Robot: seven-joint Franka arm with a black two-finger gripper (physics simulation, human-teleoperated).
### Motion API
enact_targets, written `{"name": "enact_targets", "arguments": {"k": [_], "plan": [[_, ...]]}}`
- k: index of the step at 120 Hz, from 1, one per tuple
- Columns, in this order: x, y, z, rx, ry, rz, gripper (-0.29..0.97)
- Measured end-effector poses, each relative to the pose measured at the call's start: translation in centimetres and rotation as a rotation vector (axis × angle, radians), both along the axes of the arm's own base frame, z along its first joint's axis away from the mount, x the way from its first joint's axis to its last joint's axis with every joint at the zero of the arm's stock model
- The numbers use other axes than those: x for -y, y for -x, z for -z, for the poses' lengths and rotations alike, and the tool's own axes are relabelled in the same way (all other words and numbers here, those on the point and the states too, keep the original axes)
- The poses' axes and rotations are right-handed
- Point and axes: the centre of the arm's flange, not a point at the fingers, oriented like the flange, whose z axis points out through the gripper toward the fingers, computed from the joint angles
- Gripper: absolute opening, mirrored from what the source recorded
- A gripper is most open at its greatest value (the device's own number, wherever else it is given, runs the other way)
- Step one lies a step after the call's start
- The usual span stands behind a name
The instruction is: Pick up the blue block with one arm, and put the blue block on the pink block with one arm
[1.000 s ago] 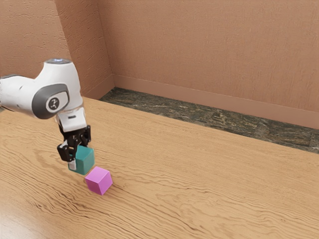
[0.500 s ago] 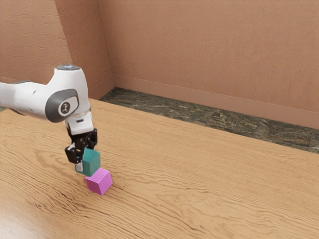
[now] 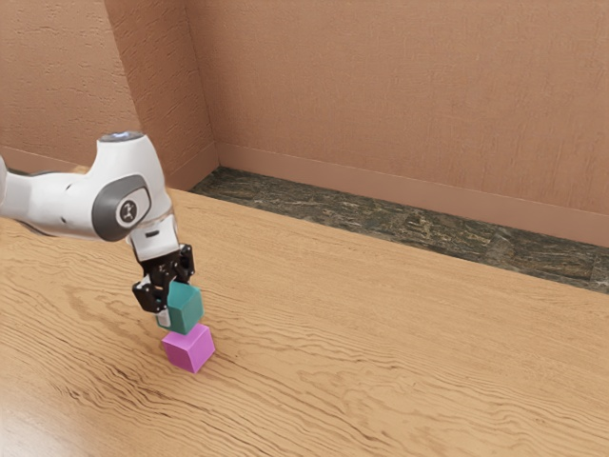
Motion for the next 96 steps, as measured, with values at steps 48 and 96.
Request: {"name": "enact_targets", "arguments": {"k": [48,96], "plan": [[-0.8,1.0,0.4,0.0,0.014,0.017,0.38],[0.0,1.1,0.8,-0.007,0.027,0.042,0.55]]}}
